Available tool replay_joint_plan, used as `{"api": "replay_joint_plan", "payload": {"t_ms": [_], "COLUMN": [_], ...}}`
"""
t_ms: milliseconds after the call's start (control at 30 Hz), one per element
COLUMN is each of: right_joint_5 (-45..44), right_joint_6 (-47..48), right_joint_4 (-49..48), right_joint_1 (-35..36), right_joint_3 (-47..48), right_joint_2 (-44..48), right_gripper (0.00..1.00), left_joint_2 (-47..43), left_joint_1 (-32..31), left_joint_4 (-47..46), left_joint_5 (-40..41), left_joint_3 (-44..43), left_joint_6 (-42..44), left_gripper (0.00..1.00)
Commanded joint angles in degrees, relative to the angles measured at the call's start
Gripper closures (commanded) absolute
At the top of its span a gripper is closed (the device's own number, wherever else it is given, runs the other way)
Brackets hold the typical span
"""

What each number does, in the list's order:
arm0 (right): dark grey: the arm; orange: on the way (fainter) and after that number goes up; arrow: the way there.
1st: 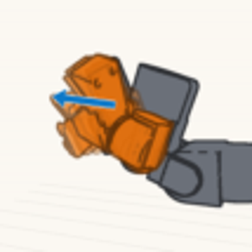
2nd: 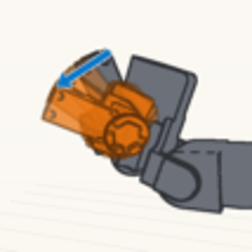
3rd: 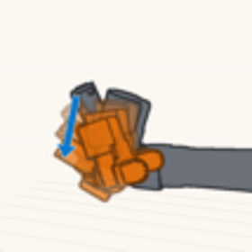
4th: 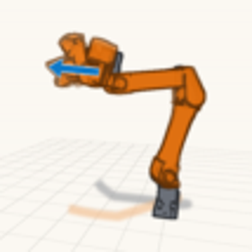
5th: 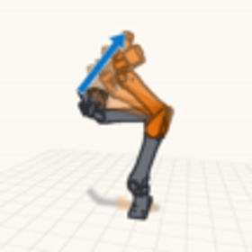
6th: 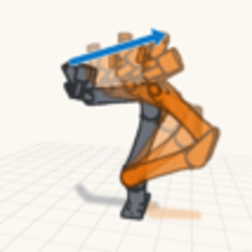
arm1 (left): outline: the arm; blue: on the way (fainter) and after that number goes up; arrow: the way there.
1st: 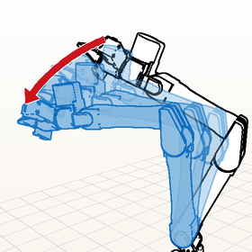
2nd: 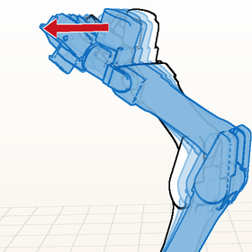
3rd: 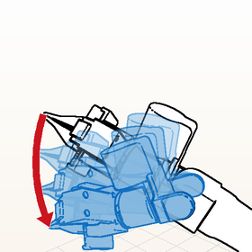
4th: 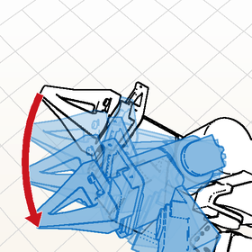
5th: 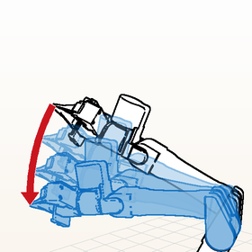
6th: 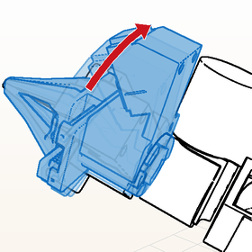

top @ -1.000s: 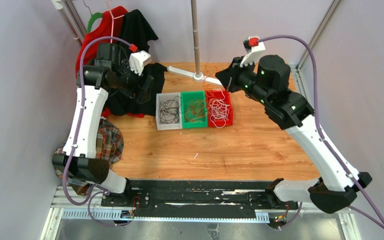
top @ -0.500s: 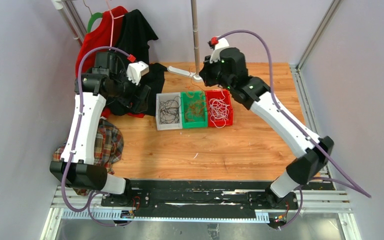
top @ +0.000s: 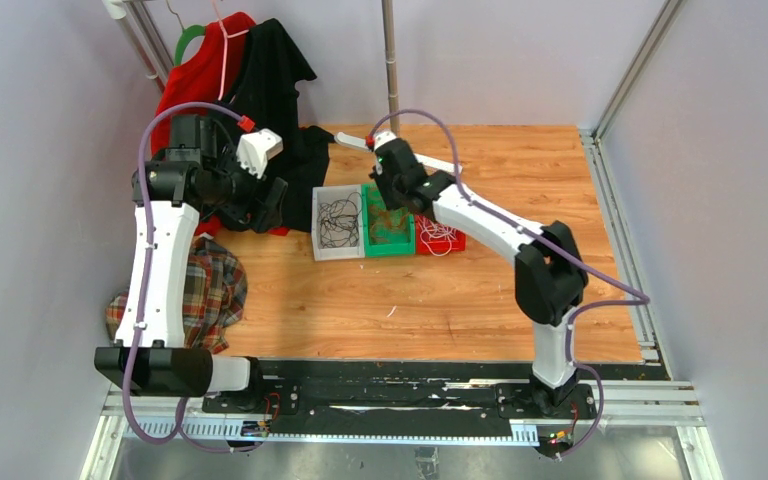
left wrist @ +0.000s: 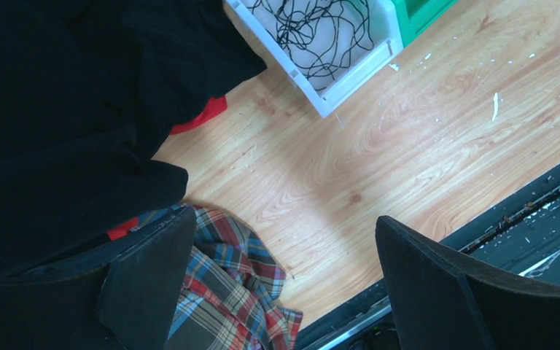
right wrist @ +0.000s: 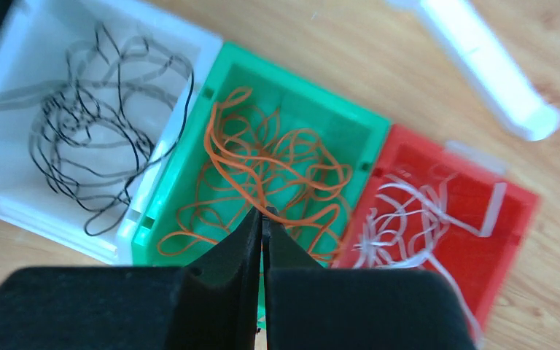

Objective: Untangle the cables
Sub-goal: Place the cable in the bin.

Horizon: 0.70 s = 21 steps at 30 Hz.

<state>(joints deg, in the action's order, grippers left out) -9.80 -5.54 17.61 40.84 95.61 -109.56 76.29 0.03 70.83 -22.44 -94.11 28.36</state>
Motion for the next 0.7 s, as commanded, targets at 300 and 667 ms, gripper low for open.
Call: {"api": "replay_joint_plan", "payload": {"t_ms": [300, 667], "right_joint_5": [-0.37, 1.88], "right_joint_6": [1.45, 2.07], "right_joint_4": [4.14, 6.95], "right_joint_1": [2.73, 3.01], "right_joint_3": [0.95, -2.48], "right_joint_2": [-13.42, 4.96], "right_gripper": [0.99, 0.36], "left_joint_2": [-1.66, -2.53], "left_joint_1": [2.6, 2.65], "left_joint_4": [-2.22, -5.96], "left_joint_5": [0.46, 4.11], "left_joint_3": [3.95, 6.45], "left_joint_6": [0.09, -2.4], "left_gripper": [0.02, 0.02]}}
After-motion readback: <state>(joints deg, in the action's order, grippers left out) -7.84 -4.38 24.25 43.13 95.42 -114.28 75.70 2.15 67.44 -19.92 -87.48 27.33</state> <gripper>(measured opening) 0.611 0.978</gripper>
